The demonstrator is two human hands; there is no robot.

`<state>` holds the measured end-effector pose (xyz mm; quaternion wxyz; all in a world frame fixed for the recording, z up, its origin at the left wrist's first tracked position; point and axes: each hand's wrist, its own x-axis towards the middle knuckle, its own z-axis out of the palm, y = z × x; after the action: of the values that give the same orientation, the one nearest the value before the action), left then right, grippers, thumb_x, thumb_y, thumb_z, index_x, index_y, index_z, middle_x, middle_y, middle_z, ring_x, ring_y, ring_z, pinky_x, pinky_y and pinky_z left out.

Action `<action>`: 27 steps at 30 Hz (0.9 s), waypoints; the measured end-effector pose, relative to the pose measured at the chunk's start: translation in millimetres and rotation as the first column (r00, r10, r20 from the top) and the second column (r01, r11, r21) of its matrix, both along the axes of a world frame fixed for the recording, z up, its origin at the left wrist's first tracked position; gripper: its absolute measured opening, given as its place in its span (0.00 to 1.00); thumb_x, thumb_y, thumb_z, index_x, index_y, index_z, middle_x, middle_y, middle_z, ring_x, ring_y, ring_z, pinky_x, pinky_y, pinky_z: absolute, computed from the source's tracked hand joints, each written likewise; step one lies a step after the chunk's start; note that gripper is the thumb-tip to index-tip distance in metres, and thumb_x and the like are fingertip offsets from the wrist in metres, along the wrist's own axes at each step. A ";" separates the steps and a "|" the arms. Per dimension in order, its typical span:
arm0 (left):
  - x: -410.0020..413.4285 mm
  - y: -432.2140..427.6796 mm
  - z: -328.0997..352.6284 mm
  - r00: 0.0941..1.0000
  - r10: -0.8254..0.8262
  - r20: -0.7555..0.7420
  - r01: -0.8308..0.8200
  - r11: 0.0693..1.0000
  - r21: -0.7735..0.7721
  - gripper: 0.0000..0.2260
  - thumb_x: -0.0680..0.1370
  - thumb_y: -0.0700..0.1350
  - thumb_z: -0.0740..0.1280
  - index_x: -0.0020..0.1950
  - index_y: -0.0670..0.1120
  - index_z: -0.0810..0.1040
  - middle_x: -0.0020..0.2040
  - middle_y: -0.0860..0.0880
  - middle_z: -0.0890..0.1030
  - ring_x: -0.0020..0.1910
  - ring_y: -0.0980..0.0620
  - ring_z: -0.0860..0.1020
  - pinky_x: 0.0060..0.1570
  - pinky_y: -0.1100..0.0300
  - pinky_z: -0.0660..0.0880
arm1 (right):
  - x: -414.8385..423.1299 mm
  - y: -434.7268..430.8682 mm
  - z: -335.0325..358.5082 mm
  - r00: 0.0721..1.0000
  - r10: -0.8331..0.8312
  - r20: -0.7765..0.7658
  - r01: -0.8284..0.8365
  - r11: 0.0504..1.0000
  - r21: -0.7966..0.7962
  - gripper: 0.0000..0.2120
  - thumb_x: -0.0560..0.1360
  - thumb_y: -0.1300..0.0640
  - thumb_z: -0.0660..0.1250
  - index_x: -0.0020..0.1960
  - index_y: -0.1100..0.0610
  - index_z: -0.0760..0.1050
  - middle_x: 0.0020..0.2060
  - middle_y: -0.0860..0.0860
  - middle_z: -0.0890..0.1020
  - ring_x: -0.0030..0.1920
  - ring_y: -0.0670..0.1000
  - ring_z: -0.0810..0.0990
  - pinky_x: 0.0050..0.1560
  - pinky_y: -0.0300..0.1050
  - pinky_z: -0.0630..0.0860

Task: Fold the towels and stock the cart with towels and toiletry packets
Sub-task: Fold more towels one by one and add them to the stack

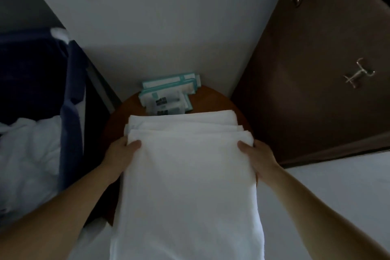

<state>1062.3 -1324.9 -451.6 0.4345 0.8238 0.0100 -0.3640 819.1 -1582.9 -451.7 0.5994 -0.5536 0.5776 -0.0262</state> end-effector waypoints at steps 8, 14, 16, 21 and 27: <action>13.7 -15.3 -7.4 0.950 0.055 0.306 -0.045 0.998 -0.040 0.15 0.83 0.50 0.61 0.69 0.48 0.73 0.56 0.53 0.77 0.54 0.50 0.75 0.54 0.54 0.71 | 27.8 -11.1 4.4 0.999 -0.028 0.028 0.034 0.974 -0.224 0.11 0.77 0.50 0.70 0.53 0.57 0.78 0.49 0.54 0.83 0.50 0.57 0.82 0.55 0.56 0.79; 5.8 -31.0 -27.6 0.962 -0.006 0.272 -0.010 0.998 0.057 0.21 0.83 0.47 0.62 0.75 0.40 0.66 0.68 0.39 0.74 0.65 0.39 0.73 0.63 0.49 0.70 | 23.3 -2.2 -24.6 0.991 0.011 -0.136 -0.054 0.946 -0.320 0.25 0.76 0.44 0.70 0.67 0.54 0.71 0.59 0.52 0.79 0.56 0.54 0.78 0.59 0.53 0.77; 0.9 -28.0 -25.5 0.957 -0.026 0.289 0.009 0.998 0.057 0.25 0.82 0.45 0.65 0.77 0.41 0.63 0.70 0.40 0.72 0.67 0.40 0.72 0.64 0.51 0.69 | 13.9 4.5 -23.7 0.989 0.040 -0.143 -0.088 0.933 -0.349 0.30 0.74 0.40 0.70 0.71 0.52 0.68 0.61 0.49 0.78 0.57 0.53 0.78 0.58 0.51 0.76; -47.9 18.5 -24.1 0.942 -0.046 0.332 -0.026 0.978 0.208 0.34 0.76 0.53 0.71 0.78 0.45 0.61 0.72 0.42 0.68 0.70 0.39 0.67 0.68 0.40 0.67 | -31.2 39.5 -16.4 0.968 0.147 -0.203 -0.193 0.955 -0.225 0.32 0.72 0.31 0.66 0.68 0.48 0.71 0.60 0.47 0.79 0.54 0.52 0.79 0.56 0.51 0.76; -128.1 101.4 -42.7 0.999 0.019 0.044 -0.026 0.984 0.174 0.32 0.76 0.57 0.71 0.74 0.43 0.67 0.67 0.42 0.76 0.62 0.41 0.76 0.64 0.48 0.72 | -75.6 84.6 -9.5 0.971 0.147 -0.190 -0.162 0.985 -0.065 0.35 0.65 0.26 0.66 0.65 0.45 0.74 0.56 0.49 0.81 0.54 0.55 0.81 0.61 0.55 0.76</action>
<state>934.2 -1223.5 -494.3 0.3648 0.8660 0.0419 -0.3393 743.5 -1498.3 -461.1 0.5209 -0.6204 0.5843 0.0491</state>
